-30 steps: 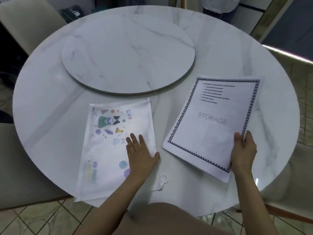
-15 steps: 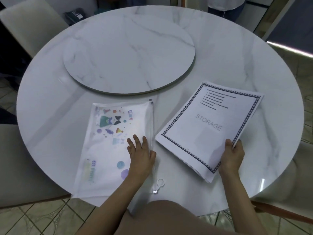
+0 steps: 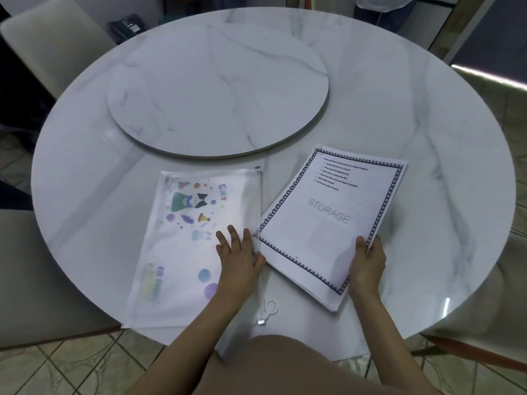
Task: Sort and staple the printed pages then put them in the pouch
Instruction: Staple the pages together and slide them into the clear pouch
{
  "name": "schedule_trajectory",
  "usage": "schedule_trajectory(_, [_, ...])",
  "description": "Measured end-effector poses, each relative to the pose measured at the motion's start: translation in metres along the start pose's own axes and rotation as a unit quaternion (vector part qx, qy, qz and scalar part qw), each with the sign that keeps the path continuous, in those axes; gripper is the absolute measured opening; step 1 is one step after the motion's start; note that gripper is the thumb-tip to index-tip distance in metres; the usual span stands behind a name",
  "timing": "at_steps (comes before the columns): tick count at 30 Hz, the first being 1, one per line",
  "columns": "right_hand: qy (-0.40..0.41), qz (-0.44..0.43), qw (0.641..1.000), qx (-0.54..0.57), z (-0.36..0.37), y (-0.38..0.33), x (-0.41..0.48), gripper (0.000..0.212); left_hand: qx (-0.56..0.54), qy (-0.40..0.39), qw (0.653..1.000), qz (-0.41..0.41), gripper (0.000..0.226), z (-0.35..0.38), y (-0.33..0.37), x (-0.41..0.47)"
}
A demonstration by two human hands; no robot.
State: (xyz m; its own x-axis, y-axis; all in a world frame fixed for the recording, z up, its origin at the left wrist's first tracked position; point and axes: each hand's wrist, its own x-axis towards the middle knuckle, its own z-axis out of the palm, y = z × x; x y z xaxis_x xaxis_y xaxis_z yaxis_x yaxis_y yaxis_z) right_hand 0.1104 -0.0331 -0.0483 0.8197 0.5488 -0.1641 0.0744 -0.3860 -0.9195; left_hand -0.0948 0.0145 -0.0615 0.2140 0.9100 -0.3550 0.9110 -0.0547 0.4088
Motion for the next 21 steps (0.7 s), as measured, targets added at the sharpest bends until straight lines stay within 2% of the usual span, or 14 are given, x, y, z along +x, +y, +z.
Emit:
schedule_trajectory(9, [-0.138, 0.002, 0.99, -0.001, 0.013, 0.009, -0.023, 0.034, 0.003, 0.028, 0.999, 0.024, 0.065, 0.006, -0.003, -0.001])
schedule_trajectory(13, [-0.167, 0.018, 0.986, 0.001, 0.006, 0.017, -0.019, 0.029, 0.006, 0.034, 0.999, 0.022, 0.064, 0.007, -0.004, 0.001])
schedule_trajectory(21, [-0.223, 0.037, 0.974, 0.019, -0.003, 0.013, -0.009, 0.033, -0.006, 0.046, 0.998, 0.033, 0.062, 0.007, 0.0, 0.001])
